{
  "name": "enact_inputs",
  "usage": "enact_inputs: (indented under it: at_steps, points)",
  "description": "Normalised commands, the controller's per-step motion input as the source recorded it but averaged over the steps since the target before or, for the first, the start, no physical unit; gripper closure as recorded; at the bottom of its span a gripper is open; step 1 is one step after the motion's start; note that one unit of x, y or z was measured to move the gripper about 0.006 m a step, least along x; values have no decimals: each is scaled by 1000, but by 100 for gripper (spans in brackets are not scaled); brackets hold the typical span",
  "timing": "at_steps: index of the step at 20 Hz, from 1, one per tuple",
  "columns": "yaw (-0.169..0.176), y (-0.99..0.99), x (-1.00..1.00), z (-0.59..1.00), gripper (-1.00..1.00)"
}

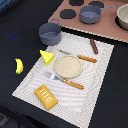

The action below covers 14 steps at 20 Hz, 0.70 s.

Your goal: Interact with the objects in diverse but meaningful ways.

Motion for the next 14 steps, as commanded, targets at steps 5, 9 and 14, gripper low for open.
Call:
enact_inputs:
  at_steps: [5, 9, 14]
  points:
    - [-9, -23, 277, -17, -100]
    - [-24, -38, 631, -142, -100]
    - [-1, 0, 887, -151, -100]
